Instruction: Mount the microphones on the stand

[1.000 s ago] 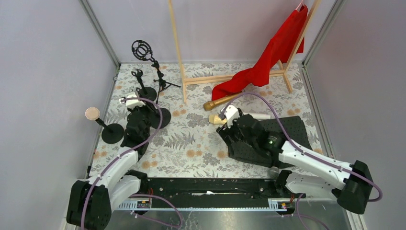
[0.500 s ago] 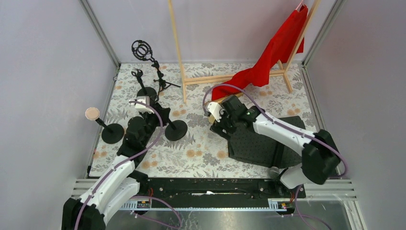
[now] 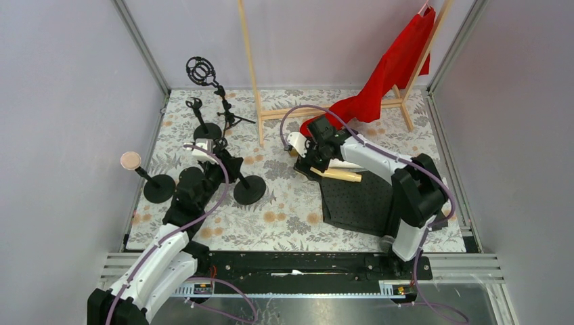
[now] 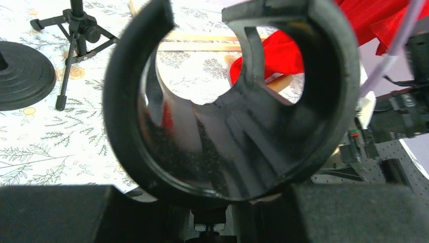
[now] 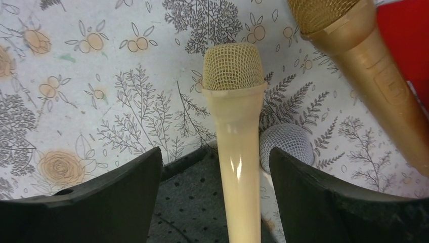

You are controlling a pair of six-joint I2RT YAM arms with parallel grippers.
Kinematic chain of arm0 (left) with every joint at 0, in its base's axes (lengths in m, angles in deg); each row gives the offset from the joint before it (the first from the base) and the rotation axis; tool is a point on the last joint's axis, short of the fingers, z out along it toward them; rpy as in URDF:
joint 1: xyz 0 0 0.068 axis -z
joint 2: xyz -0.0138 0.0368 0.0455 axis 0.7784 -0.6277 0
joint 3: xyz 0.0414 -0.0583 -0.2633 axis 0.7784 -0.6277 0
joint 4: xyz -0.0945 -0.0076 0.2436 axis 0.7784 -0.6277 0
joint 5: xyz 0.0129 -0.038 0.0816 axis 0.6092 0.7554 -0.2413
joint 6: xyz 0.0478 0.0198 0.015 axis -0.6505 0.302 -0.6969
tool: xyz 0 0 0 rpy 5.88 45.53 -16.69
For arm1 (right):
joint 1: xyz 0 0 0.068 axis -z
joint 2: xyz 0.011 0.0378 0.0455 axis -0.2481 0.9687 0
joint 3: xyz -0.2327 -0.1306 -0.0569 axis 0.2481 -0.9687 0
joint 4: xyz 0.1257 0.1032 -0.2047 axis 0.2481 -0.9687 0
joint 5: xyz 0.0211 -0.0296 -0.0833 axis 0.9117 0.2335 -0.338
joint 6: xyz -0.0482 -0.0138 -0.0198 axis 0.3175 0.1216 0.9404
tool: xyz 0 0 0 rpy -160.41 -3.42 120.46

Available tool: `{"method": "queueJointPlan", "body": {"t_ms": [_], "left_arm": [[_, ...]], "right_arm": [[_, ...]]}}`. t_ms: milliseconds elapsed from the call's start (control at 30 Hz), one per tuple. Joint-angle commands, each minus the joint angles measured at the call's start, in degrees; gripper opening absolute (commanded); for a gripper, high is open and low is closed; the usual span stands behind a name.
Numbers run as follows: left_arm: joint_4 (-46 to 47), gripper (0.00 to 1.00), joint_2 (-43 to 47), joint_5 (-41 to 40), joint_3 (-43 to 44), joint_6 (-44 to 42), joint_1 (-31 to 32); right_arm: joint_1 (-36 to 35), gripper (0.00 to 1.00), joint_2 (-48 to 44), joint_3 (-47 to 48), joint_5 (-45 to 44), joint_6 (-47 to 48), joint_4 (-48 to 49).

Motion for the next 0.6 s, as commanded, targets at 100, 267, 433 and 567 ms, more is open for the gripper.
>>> {"method": "queueJointPlan", "body": {"t_ms": [100, 267, 433, 567], "left_arm": [[12.1, 0.0, 1.96, 8.42, -0.36, -0.6, 0.22], [13.73, 0.0, 0.53, 11.72, -0.38, -0.69, 0.22], [14.75, 0.0, -0.1, 13.29, -0.44, -0.65, 0.29], [15.21, 0.0, -0.46, 14.82, -0.45, -1.26, 0.39]], "right_arm": [[1.94, 0.82, 4.74, 2.86, 0.72, 1.57, -1.19], [2.32, 0.8, 7.89, 2.91, 0.89, 1.44, -0.28], [2.37, 0.7, 10.34, 2.96, 0.95, 0.4, 1.09], [2.35, 0.56, 10.56, 2.07, 1.62, -0.99, 2.92]]}}
